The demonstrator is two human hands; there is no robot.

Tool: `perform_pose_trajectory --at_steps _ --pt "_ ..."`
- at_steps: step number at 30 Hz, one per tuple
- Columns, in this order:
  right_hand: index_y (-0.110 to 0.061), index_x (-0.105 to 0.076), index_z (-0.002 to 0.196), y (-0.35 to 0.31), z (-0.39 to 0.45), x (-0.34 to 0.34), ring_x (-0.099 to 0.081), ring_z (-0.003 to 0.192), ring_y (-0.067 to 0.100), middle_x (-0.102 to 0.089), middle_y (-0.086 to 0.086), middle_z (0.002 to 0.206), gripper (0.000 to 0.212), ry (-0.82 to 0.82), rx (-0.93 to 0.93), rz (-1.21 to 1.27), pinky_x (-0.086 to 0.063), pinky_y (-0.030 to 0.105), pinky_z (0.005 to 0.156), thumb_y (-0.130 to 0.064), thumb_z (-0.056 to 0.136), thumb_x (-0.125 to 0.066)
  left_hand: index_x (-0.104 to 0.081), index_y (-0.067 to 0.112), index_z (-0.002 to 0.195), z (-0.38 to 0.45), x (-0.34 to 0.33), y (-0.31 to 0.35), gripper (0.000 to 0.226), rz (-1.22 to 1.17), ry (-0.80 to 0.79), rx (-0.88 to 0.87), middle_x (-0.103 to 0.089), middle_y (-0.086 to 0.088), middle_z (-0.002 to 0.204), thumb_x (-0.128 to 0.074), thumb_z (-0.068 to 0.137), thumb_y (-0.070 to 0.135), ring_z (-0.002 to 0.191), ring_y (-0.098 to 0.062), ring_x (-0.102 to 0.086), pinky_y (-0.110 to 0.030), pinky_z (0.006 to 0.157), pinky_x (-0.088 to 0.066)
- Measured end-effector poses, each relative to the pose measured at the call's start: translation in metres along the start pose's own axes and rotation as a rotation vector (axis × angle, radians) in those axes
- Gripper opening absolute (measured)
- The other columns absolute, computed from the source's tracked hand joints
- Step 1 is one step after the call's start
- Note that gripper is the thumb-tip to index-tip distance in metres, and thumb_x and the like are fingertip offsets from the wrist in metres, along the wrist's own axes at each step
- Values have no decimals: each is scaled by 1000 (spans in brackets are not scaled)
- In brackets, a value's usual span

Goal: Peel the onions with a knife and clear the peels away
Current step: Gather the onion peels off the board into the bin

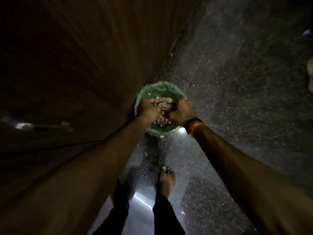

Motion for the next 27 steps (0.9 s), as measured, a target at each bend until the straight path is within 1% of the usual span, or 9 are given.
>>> perform_pose_trajectory --at_steps 2,4,10,14,17,18,21,25,27 --pt "-9 -72 109 16 15 -20 -67 105 34 -73 18 109 45 -38 -22 0 -55 39 89 -39 76 -76 -71 6 107 17 -10 -16 28 -67 -12 28 -72 -5 70 -57 89 -11 61 -15 -65 -24 60 -56" --pt "-13 -73 107 25 26 -32 -68 102 31 -74 13 106 52 -49 -10 5 -56 35 86 -48 69 -68 -71 1 102 32 -16 -27 23 -111 -12 36 -63 8 53 -56 91 -12 46 -4 -57 -23 54 -49" --pt "-18 -71 119 26 37 -36 -60 116 33 -68 15 123 61 -139 -17 39 -45 27 92 -43 66 -53 -67 9 118 48 -17 -34 42 -133 16 53 -69 -18 88 -57 78 11 79 -28 -64 -38 72 -54" --pt "-23 -68 128 31 49 -38 -58 122 34 -66 14 129 39 -82 -20 -35 -46 34 104 -25 89 -66 -60 -2 129 58 -8 -36 33 -150 4 117 -60 -13 99 -43 102 4 93 -24 -53 -27 69 -44" --pt "-13 -73 116 36 53 -37 -64 111 38 -72 17 114 31 18 9 -131 -51 42 96 -22 87 -65 -63 1 107 56 -2 -33 31 -286 -46 237 -57 -4 90 -35 107 14 83 -21 -57 -16 56 -49" --pt "-9 -74 109 35 53 -37 -65 106 39 -73 19 108 28 47 21 -148 -52 44 93 -21 87 -63 -61 2 109 54 -2 -31 34 -345 -78 283 -60 -7 98 -30 108 16 88 -22 -59 -16 64 -51" --pt "-4 -75 99 23 45 -30 -66 98 43 -72 24 100 21 123 64 -189 -53 46 85 -18 89 -62 -43 0 144 49 -1 -26 47 -483 -166 343 -56 -17 141 -20 110 22 133 -32 -50 -39 108 -40" --pt "-13 -76 105 7 36 -22 -65 101 41 -71 20 107 21 162 75 -220 -52 45 86 -20 92 -62 -43 -1 144 40 2 -20 59 -594 -183 357 -54 -21 143 -22 110 42 134 -34 -50 -41 101 -43" --pt "-14 -76 104 3 36 -22 -65 100 39 -73 18 105 21 142 26 -139 -53 45 86 -23 91 -62 -43 0 145 35 4 -17 66 -647 -191 358 -49 -22 148 -22 108 50 137 -35 -46 -44 109 -39"
Point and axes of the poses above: each hand's wrist, its own z-axis towards the middle knuckle, its own x-axis out of the back of the hand, y = z × x, the point moved 1 cm from there along z, towards the middle knuckle
